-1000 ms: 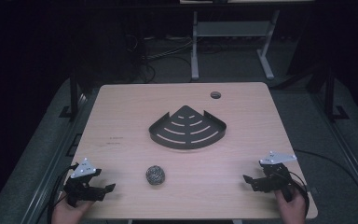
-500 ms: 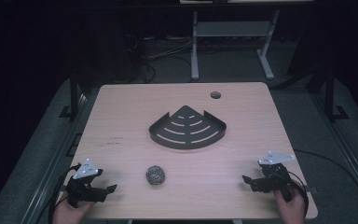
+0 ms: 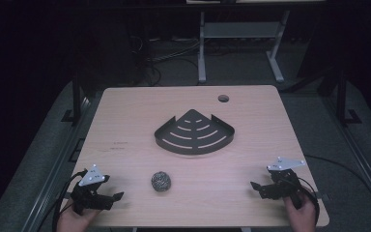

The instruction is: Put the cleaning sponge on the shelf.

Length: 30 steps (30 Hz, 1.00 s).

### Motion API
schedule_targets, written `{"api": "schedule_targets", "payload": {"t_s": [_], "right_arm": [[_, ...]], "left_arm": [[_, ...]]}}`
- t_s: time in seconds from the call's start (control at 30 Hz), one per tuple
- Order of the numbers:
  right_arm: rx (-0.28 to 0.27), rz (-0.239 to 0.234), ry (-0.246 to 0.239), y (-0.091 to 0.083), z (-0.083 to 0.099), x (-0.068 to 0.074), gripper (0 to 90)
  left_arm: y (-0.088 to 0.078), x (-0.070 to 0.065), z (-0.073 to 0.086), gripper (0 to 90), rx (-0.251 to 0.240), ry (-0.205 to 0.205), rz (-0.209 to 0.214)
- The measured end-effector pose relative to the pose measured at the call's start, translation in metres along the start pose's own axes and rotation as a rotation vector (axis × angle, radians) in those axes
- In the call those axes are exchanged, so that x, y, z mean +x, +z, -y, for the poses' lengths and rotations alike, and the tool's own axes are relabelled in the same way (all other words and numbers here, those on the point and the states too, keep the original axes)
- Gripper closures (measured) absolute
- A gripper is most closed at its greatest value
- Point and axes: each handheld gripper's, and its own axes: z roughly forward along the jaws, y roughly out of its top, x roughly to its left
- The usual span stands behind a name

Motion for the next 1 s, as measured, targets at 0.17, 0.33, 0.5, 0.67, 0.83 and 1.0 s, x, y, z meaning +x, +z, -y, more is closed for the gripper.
{"api": "schedule_targets", "payload": {"t_s": [0.17,0.33,0.5,0.67,0.83,1.0], "right_arm": [[-0.004,-0.001,0.001,0.000,0.000,0.000,14.0],[-0.002,-0.004,0.000,0.000,0.000,0.001,14.0],[-0.004,-0.003,0.003,-0.001,0.000,0.001,14.0],[-0.003,-0.005,-0.006,0.000,-0.001,0.001,14.0],[-0.001,-0.006,-0.006,0.000,-0.001,0.001,14.0],[-0.001,-0.005,-0.006,0.000,-0.001,0.001,14.0]], "left_arm": [[0.000,-0.002,-0.001,17.3,-0.004,0.011,0.004],[0.000,-0.004,-0.002,17.3,0.003,0.019,0.007],[-0.001,-0.007,-0.006,17.3,-0.005,0.030,0.012],[0.000,-0.010,-0.009,17.3,0.002,0.048,0.013],[0.000,-0.012,-0.012,17.3,0.010,0.064,0.021],[0.002,-0.015,-0.016,17.4,0.020,0.081,0.039]]}}
